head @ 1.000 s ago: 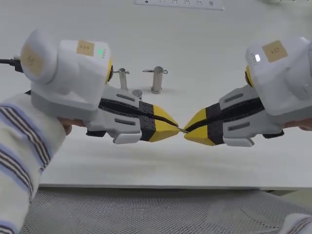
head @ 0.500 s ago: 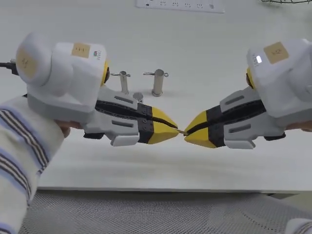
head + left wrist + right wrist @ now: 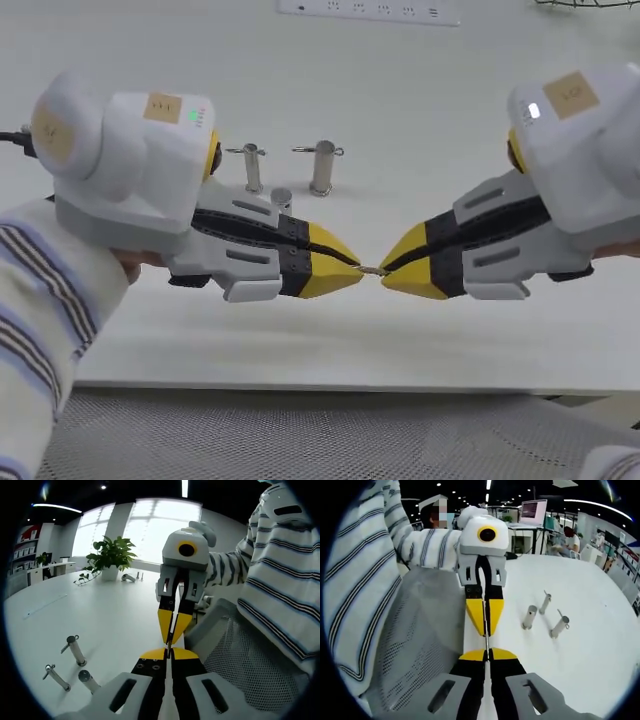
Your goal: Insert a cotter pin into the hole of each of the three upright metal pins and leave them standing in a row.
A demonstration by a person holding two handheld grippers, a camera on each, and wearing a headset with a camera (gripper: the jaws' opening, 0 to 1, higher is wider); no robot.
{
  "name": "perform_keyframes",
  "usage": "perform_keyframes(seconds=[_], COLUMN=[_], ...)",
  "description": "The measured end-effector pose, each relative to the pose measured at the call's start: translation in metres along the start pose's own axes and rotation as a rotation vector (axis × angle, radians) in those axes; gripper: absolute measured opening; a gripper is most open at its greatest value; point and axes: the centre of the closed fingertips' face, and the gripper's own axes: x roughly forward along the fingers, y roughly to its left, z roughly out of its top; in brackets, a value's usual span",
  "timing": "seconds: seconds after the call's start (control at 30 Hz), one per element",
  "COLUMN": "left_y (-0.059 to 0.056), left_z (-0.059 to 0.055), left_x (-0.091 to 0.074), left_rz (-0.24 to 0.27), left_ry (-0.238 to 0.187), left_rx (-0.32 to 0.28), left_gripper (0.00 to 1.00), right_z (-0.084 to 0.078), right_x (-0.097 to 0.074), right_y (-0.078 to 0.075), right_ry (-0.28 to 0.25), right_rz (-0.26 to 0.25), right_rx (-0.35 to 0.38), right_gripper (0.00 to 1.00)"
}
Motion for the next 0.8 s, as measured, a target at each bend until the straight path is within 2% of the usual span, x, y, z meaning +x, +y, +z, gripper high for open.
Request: perform_keyframes(seconds=[0.37, 0.47, 0.53, 0.8], left_y=[-0.003, -0.001, -0.002, 0.003], left_z=[0.000, -0.008, -0.009, -0.017], left_x=[0.001, 0.003, 0.004, 0.001], left_rz=[-0.010, -0.001, -0.003, 0.027], left_ry=[0.007, 0.040, 0.039, 0.058], left_rx=[0.000, -0.009, -0.023, -0.068], left_gripper=[0.01, 0.00, 0.00, 0.10], right_z=[-0.001, 0.001, 0.002, -0.001], right_x=[0.000, 0.001, 0.001, 0.004], right_y=[0.003, 0.004, 0.003, -0.001], right_ry=[0.017, 0.011, 0.008, 0.035], right_rz=[-0.007, -0.005, -0.006, -0.022], right_rx=[0.001, 0.012, 0.016, 0.041], right_gripper=[0.03, 0.03, 0.03, 0.03])
